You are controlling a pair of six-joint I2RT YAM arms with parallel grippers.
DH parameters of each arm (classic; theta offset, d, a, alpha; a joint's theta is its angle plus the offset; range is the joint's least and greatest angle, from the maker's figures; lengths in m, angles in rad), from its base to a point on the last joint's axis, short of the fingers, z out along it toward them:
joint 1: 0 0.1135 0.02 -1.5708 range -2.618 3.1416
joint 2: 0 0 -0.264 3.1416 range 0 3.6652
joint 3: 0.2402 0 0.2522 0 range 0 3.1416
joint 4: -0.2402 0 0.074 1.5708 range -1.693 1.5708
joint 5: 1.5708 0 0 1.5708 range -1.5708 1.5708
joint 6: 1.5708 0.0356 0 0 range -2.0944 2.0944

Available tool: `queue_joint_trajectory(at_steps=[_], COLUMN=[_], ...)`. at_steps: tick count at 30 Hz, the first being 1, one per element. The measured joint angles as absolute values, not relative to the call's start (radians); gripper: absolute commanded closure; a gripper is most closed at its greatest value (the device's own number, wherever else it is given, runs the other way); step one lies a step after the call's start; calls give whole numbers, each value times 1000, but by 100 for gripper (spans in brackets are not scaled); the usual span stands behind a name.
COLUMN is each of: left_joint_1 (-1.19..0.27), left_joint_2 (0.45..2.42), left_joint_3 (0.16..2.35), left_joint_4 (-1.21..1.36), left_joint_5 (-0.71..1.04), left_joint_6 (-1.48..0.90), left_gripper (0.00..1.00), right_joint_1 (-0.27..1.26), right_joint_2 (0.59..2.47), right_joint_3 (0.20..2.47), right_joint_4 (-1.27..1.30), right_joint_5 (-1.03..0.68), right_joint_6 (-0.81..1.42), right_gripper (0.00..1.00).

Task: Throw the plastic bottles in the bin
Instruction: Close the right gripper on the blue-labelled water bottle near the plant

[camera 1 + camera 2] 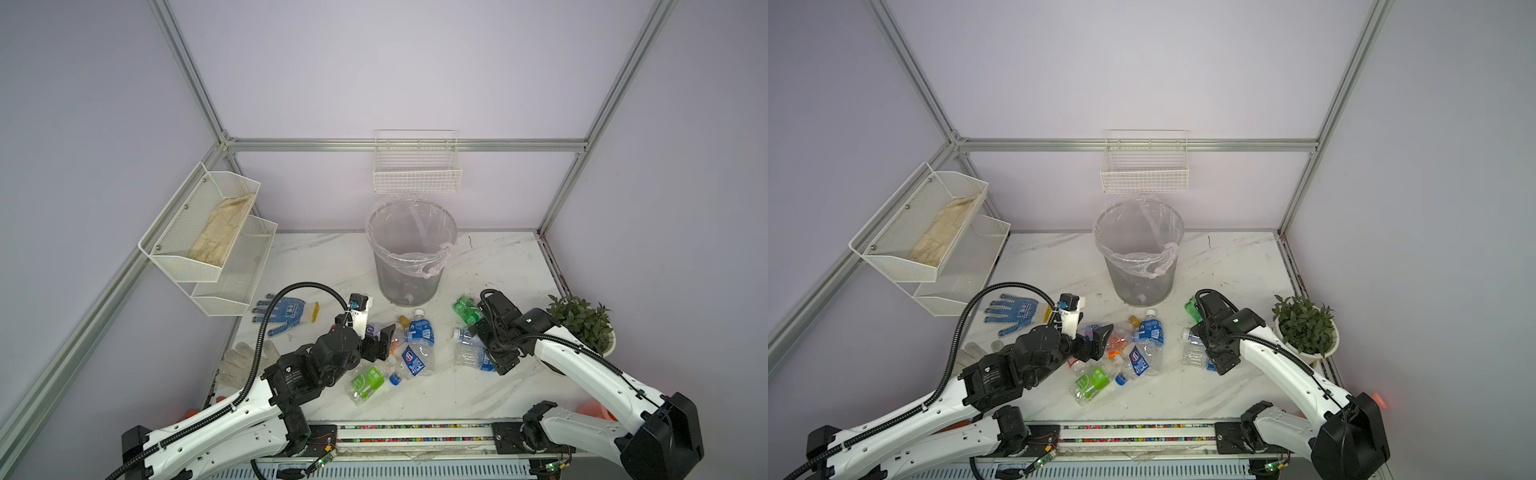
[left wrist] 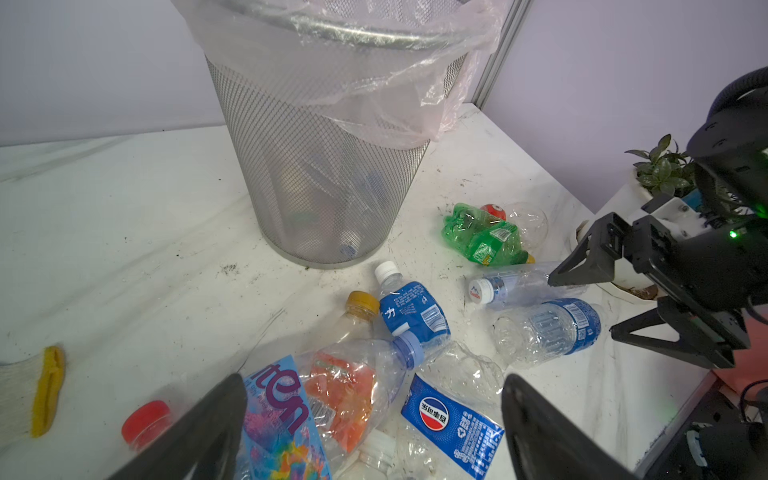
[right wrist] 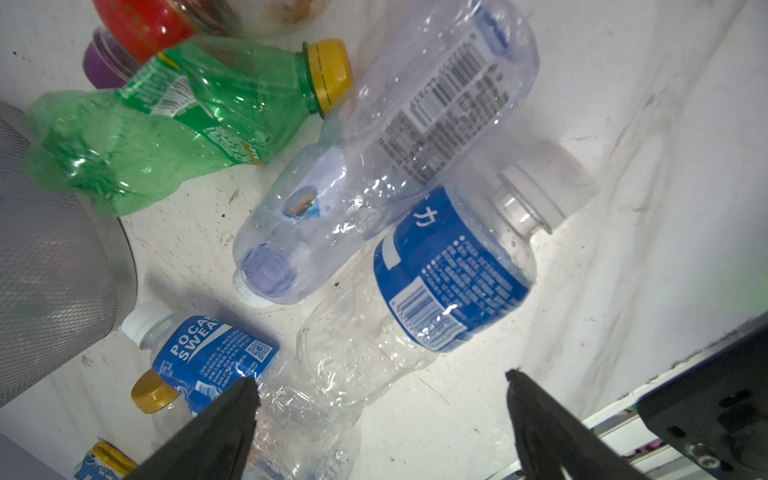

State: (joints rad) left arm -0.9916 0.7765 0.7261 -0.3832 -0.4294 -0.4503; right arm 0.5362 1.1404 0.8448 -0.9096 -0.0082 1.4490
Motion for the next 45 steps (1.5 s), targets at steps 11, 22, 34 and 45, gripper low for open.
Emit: queue_joint_trajectory(at_steps=[11, 22, 34, 45], left_joint_1=[-1002, -1003, -1005, -1005], left_joint_2=[755, 722, 701, 686], left_joint_3=[709, 675, 670, 665], left_joint_4=[-389, -396, -413, -420], left_joint_5=[-441, -442, -443, -448], left_joint_6=[-478, -492, -498, -498], left_gripper=[6, 7, 6, 7], right_joint_1=[529, 505, 504, 504], right_joint_2=[1220, 1289, 1287, 1104], right_joint_3=[750, 677, 641, 648], right_joint_4=[-789, -683, -638, -732], right_joint_5=[-72, -122, -140, -97], right_joint_6=[1448, 1442, 1444, 1474], right_gripper=[5, 9, 47, 69])
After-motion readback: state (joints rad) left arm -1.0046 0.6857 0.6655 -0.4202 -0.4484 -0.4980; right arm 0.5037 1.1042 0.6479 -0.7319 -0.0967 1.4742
